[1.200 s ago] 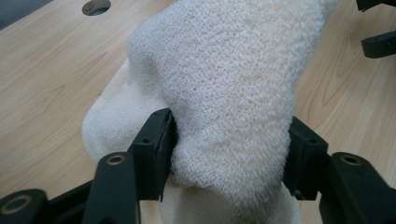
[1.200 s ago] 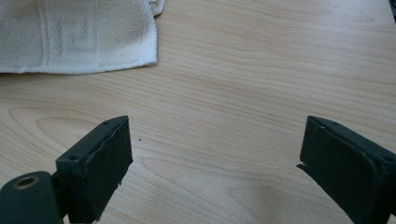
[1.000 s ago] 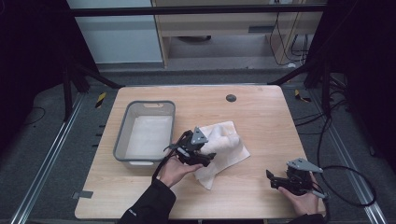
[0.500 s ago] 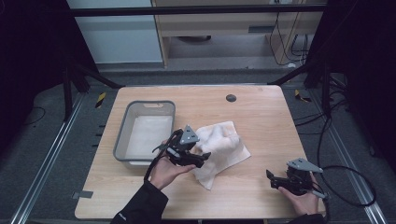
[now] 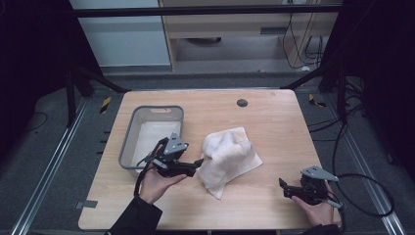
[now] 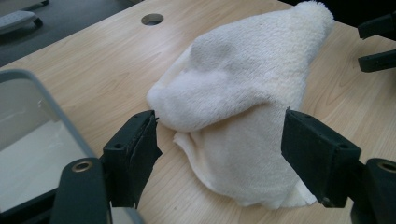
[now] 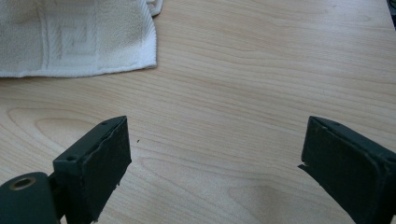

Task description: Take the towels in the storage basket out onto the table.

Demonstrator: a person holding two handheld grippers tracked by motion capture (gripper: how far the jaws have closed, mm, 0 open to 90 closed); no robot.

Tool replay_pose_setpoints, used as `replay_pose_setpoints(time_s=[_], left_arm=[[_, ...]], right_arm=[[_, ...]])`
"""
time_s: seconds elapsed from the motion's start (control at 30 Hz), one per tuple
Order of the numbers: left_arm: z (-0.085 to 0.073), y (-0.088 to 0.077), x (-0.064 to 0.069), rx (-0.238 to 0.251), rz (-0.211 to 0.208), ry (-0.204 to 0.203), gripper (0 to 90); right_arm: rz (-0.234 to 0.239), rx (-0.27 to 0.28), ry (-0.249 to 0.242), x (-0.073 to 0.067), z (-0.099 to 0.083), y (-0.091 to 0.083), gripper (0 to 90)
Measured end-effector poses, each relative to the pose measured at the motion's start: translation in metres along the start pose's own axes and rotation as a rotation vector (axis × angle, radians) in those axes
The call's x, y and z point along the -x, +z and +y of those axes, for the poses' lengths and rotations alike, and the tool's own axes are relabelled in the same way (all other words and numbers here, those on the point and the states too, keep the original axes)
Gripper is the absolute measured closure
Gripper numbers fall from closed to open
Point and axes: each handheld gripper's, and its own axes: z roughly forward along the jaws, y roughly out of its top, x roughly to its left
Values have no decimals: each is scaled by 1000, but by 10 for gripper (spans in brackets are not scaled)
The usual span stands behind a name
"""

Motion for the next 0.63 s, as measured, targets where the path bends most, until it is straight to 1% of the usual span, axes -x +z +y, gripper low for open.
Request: replay_pose_setpoints(time_s=[0.1,0.27,0.4,0.5,0.63], left_arm=[[-9,-9,-6,12,25,-19,266],[-25,-22,-16,27,64,-58,266],[-38,-34,-22,37,105,-74,268],[-50,-42,-26,49,121,-102,270],[-65,-49,-30,41,133,-121,271]], right_arm=[[3,-3,6,0,0,0,80],[0,-4,2,0,0,0,77],[-2,-4,-2,0,0,0,75],[-2,-6,-1,0,0,1,73],[2,-10,7,-1,0,1,71]])
